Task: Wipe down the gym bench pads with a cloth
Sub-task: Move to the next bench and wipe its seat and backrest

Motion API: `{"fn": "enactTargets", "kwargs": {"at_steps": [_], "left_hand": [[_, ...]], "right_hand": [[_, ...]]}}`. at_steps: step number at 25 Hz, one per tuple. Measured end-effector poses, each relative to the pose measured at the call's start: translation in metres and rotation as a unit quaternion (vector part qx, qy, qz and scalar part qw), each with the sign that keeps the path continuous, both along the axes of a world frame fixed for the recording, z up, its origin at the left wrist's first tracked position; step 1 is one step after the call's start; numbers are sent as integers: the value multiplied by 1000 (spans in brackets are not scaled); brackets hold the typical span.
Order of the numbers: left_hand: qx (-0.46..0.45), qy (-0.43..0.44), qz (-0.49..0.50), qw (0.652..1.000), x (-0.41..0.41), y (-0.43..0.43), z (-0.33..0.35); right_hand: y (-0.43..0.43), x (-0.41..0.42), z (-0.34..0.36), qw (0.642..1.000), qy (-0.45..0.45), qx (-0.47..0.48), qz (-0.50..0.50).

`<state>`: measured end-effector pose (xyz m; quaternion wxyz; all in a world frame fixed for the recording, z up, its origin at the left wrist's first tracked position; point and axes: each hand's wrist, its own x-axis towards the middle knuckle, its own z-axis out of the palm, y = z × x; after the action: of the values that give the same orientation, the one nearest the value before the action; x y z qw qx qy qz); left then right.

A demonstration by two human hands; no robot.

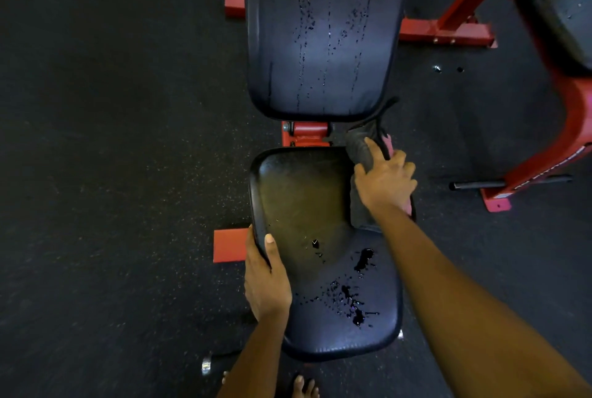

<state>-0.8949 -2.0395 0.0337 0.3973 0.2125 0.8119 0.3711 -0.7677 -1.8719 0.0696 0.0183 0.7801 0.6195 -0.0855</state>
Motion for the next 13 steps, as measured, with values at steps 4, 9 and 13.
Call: {"fn": "enactTargets", "kwargs": {"at_steps": [4, 9, 13], "left_hand": [[26, -93, 28, 995, -3, -1, -5], [119, -380, 86, 913, -25, -16, 12], [134, -405, 104, 898, -29, -32, 26]], "right_hand": [[-58, -37, 6, 995, 31, 31, 87], [-144, -78, 3, 977, 27, 35, 207], [-204, -84, 0, 964, 32, 33, 261]]}}
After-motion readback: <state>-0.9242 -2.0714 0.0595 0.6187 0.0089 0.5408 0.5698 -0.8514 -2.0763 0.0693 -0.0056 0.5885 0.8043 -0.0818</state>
